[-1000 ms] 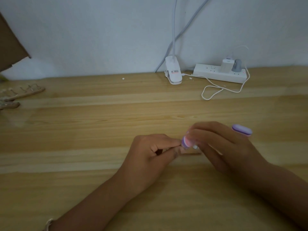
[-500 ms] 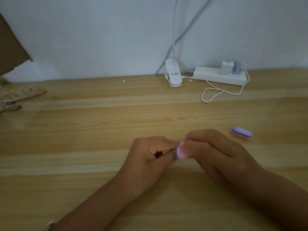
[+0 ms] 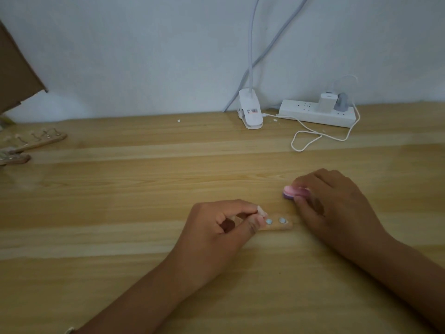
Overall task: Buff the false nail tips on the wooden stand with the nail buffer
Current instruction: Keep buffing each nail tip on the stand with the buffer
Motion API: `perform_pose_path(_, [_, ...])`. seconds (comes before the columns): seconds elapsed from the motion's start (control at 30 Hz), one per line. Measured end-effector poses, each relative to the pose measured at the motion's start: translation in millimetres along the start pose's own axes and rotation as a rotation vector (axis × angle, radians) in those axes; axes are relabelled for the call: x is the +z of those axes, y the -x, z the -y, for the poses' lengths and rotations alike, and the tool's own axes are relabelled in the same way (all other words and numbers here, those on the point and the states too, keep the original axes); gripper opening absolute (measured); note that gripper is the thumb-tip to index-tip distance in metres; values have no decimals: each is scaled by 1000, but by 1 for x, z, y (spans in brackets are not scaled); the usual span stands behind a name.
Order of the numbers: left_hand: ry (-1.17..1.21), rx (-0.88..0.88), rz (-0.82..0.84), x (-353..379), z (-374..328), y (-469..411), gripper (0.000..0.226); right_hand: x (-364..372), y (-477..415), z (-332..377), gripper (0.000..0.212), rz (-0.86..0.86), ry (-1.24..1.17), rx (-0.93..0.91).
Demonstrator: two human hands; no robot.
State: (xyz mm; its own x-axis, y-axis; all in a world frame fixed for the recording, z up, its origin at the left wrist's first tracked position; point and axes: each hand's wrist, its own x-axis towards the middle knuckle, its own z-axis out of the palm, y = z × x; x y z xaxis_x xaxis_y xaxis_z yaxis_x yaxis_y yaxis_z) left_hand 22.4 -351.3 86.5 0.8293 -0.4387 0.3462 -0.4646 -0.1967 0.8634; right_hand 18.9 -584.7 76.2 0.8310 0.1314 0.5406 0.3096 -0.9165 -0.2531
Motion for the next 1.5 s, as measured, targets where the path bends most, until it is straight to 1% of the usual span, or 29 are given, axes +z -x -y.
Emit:
perform_pose_path(0.07, [11, -3, 8, 0, 0, 0, 11, -2, 1, 4, 15, -16, -101, 17])
perform_pose_path(0.13, [21, 4, 11, 2, -1, 0, 10, -7, 3, 13, 14, -45, -277, -7])
perform_pose_path(0.2, [24, 11, 29, 2, -1, -1, 10, -10, 6, 25, 21, -31, -414, -85])
perform_pose_path(0.27, [16, 21, 66, 2, -2, -1, 10, -9, 9, 34, 26, 9, -461, -143])
perform_pose_path(0.5, [55, 42, 89, 2, -1, -1, 12, -6, 10, 37, 19, -18, -468, -192])
perform_pose_path(0.6, [16, 53, 94, 3, -3, -2, 10, -5, 11, 35, 17, 1, -501, -180])
perform_pose_path(0.7, [-3, 43, 65, 3, -6, -1, 11, -8, 9, 34, 14, 1, -528, -161])
perform_pose_path(0.8, [3, -10, -6, -1, -7, -1, 20, -12, 6, 32, 11, -24, -550, -116])
perform_pose_path(0.87, [-8, -1, -69, -4, -7, -2, 18, -13, 5, 31, 7, -47, -549, -69])
perform_pose_path(0.93, [-49, 26, -133, -8, -8, -3, 19, -11, 4, 28, 10, -48, -519, -21])
perform_pose_path(1.03, [-206, 73, -219, -13, -7, -5, 18, -7, 4, 24, 16, 7, -485, 5])
perform_pose_path(1.1, [-319, 84, -269, -16, -6, -6, 18, -4, 4, 24, 14, 40, -470, -18])
perform_pose_path(1.13, [-337, 76, -281, -17, -5, -6, 19, -4, 5, 23, 13, 46, -457, -38])
perform_pose_path(1.27, [-353, 29, -226, -16, -3, -7, 25, -2, 5, 23, 16, 66, -407, -60])
perform_pose_path(1.43, [-427, -31, -82, -13, 0, -7, 39, 1, 4, 22, 16, 73, -382, -80])
perform_pose_path(1.5, [-486, -58, -26, -13, 4, -7, 42, 2, 4, 21, 15, 75, -380, -83])
